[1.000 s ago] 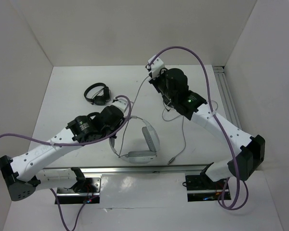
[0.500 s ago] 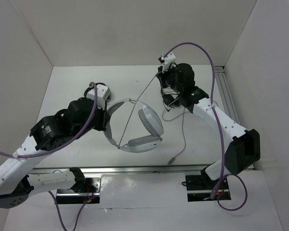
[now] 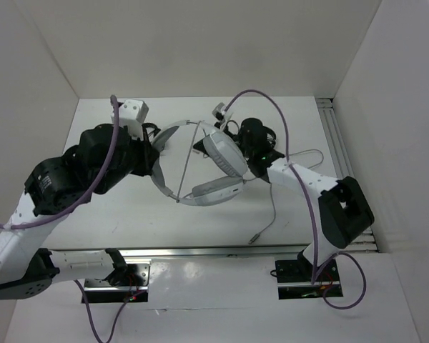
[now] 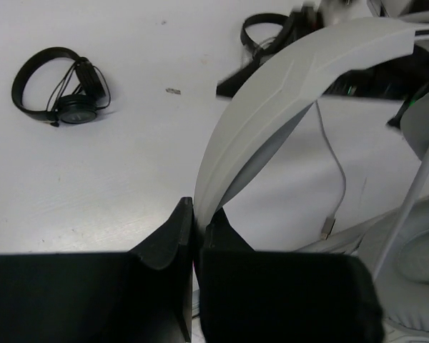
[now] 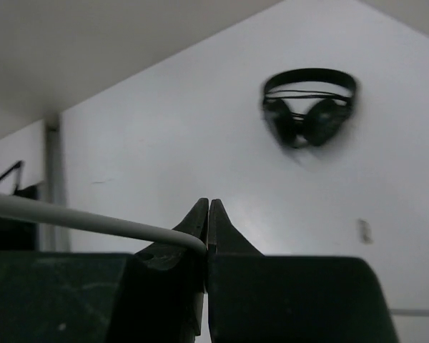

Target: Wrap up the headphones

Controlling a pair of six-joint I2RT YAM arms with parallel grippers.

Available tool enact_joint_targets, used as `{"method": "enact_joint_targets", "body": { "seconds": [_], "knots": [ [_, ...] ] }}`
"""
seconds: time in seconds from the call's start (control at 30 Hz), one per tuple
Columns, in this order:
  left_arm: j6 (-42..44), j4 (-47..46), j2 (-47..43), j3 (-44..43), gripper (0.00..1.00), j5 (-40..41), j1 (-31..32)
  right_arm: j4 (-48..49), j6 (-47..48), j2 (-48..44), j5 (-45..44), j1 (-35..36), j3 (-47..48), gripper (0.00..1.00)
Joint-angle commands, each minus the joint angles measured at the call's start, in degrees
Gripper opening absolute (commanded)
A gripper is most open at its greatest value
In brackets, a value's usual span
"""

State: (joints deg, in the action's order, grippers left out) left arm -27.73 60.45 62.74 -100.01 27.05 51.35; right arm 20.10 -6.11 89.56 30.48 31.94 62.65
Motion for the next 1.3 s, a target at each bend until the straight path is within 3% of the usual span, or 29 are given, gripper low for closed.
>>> {"method": "enact_joint_targets", "body": {
  "seconds": [0.0,0.2,0.37,0.47,0.6,0.77,0.8,0.83,0.87,1.0,1.07,1.2,1.27],
  "knots": [
    [-8.9,-9.2,3.0,-10.7,0.0,2.7,0.7,19.2,-12.3,6.5,7.0,3.6,-5.0,0.0],
    [-13.9,-7.8,9.7,-20.7,0.0,3.0,0.7,42.7,-26.4,21.5,9.9,6.6,-1.8,0.05],
    [-17.8,-5.3,12.8,-25.9,0.0,6.7,0.7,53.7,-35.7,30.9,11.1,8.5,1.1,0.13],
    [-18.5,-4.8,13.4,-26.5,0.0,7.5,-3.3,59.4,-38.2,33.7,11.7,10.1,0.5,0.19],
    [-18.5,-4.8,14.5,-27.0,0.0,1.1,-11.3,60.1,-37.1,34.4,12.2,11.6,-1.4,0.2],
    [-16.8,-4.8,17.6,-26.5,0.0,-5.5,-25.5,60.8,-34.4,29.6,11.7,12.8,-12.0,0.14],
    [-15.7,-4.8,19.7,-27.3,0.0,-7.3,-28.3,60.8,-33.5,26.5,11.7,13.6,-14.2,0.04],
    [-15.0,-4.1,21.1,-28.9,0.0,-12.1,-31.4,60.8,-32.1,24.5,10.6,14.2,-16.6,0.0],
    [-15.0,-4.1,22.7,-29.9,0.0,-13.8,-36.6,58.6,-30.6,22.2,7.9,15.0,-21.5,0.0],
    [-11.8,-1.3,30.7,-34.0,0.0,-25.1,-47.5,43.7,-16.7,8.2,-5.0,19.6,-29.8,0.0],
    [-10.8,-0.4,32.4,-33.3,0.0,-28.2,-50.2,37.9,-13.4,1.4,-9.5,21.0,-31.4,0.0],
    [-9.4,-2.3,31.7,-26.9,0.0,-24.6,-54.2,23.1,-9.2,-6.1,-12.1,22.4,-32.2,0.0],
    [-7.5,-2.3,32.2,-25.6,0.0,-24.6,-55.6,18.4,-6.1,-11.7,-15.6,26.3,-32.2,0.0]
  ]
}}
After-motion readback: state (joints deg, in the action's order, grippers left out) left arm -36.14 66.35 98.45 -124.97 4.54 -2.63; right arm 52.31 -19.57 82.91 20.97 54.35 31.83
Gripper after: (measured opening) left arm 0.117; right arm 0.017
